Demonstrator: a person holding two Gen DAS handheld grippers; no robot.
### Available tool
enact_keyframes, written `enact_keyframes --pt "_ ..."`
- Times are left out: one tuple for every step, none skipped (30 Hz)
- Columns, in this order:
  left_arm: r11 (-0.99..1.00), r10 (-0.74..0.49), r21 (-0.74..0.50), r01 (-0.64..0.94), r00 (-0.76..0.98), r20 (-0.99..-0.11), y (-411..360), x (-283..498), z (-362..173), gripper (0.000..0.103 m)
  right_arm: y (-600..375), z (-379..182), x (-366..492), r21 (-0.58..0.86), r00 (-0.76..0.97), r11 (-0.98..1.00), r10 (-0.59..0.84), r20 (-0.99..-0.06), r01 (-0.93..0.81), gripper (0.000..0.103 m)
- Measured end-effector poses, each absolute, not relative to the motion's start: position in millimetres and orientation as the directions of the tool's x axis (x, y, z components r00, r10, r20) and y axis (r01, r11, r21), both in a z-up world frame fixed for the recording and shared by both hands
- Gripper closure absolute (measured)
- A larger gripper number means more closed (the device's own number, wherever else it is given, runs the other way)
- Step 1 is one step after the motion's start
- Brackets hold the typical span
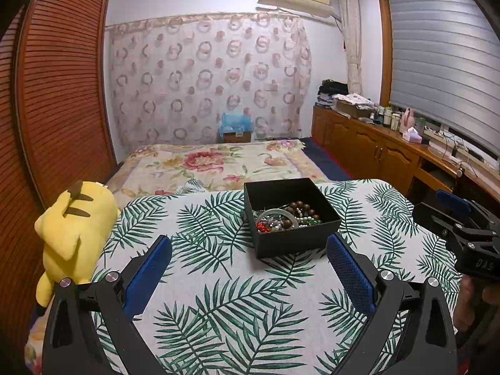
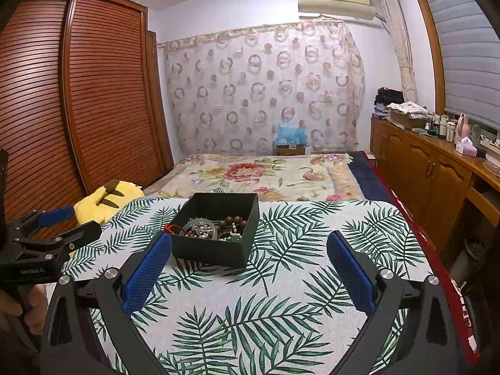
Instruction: Organize jewelry
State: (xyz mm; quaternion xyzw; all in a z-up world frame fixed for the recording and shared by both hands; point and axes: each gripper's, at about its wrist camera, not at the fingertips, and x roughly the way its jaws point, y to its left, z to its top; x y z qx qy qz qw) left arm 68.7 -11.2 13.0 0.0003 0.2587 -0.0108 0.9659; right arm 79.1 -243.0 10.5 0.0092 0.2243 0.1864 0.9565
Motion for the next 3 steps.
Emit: enact_keyframes --pt "1.000 -0.021 -0.004 0.021 0.866 -0.500 -11.1 68.8 13.3 0.008 -243.2 10.9 79.0 0.101 0.830 0.931 0.360 -0.426 -0.352 0.003" --pt "1.000 -0.022 -0.005 0.023 0.866 -0.499 -10.9 68.6 13.4 0.008 -243.3 11.0 79.0 0.101 0.830 0.930 0.360 -0.426 -0.352 0.003" --pt "1.000 -0.022 -0.005 0.023 0.866 -0.499 -10.7 68.8 13.6 0.008 -243.1 10.3 79.1 0.102 0.829 0.930 0.361 -0.426 -0.353 0.003"
